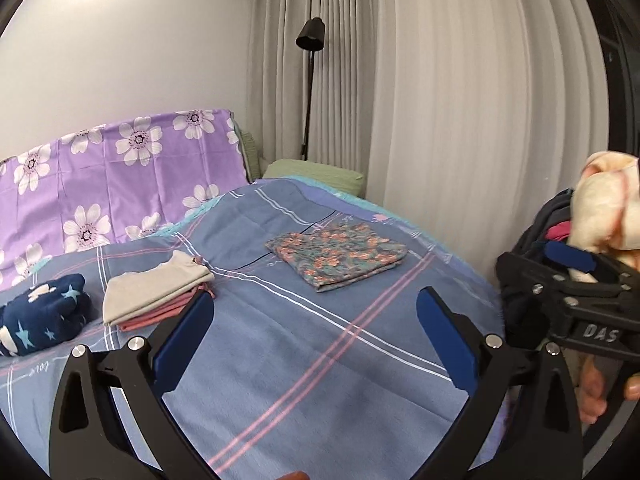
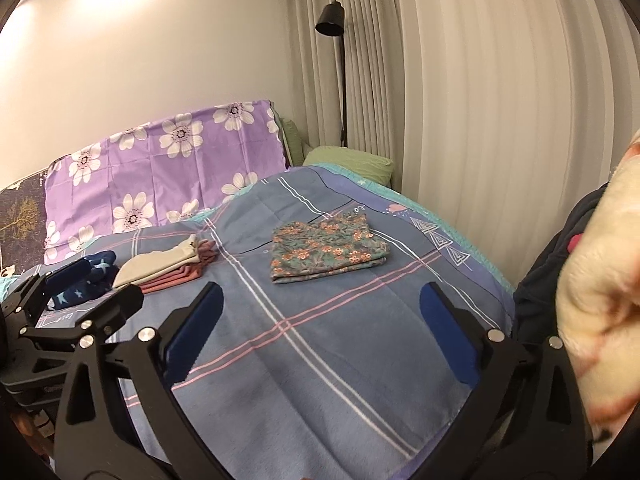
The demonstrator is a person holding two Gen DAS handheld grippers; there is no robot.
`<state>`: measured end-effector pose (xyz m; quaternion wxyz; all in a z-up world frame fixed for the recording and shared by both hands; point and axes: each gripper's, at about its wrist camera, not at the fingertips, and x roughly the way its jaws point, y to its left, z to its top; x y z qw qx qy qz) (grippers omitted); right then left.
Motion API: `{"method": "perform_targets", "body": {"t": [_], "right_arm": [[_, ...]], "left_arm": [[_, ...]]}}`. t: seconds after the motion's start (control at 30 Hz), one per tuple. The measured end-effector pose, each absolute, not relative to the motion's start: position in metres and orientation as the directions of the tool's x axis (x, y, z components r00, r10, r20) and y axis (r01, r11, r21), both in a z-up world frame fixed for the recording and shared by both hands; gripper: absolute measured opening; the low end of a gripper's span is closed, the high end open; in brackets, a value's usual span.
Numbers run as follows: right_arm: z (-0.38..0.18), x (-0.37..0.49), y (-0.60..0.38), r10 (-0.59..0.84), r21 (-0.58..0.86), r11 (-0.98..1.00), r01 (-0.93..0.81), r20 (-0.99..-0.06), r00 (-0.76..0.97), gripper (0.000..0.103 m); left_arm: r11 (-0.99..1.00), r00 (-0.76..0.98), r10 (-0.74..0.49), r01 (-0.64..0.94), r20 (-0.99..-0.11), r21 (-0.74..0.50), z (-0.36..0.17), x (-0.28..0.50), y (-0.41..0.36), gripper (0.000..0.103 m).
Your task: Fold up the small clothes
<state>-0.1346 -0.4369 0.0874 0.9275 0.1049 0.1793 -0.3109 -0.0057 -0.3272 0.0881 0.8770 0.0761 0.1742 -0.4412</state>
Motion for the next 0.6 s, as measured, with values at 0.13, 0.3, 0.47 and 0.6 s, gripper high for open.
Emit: {"method": "perform_targets", "body": {"t": [0.13,0.3,0.47,0.6], "right_arm": [[0.089,-0.143,-0.421,-0.535,0.08,0.787,0.611,-0.403,0.742,0.101],[0.088,-0.154,-0.4,-0.539,0.059,0.791,0.609,-0.404,0.739,0.101],[0.081,-0.16,-0.382,-0.537,0.034,0.796,0.605,-0.423,0.73,0.101],[0.078,-0.162,-0.369,-0.536,0.02,0.799,0.601,-0.431,0.726,0.101]], "left_arm": [[0.578,0.528,-0.768,0.815,-0.362,-0.036,0.09,-0.019,-0.309,0.101],[0.557,0.517,-0.776,0.83,-0.36,-0.008,0.087,-0.037,-0.29,0.101],[0.541,0.507,-0.777,0.841,-0.373,0.014,0.081,-0.054,-0.277,0.101],[0.56,0.534,-0.758,0.827,-0.375,0.047,0.079,-0.062,-0.267,0.101]]}}
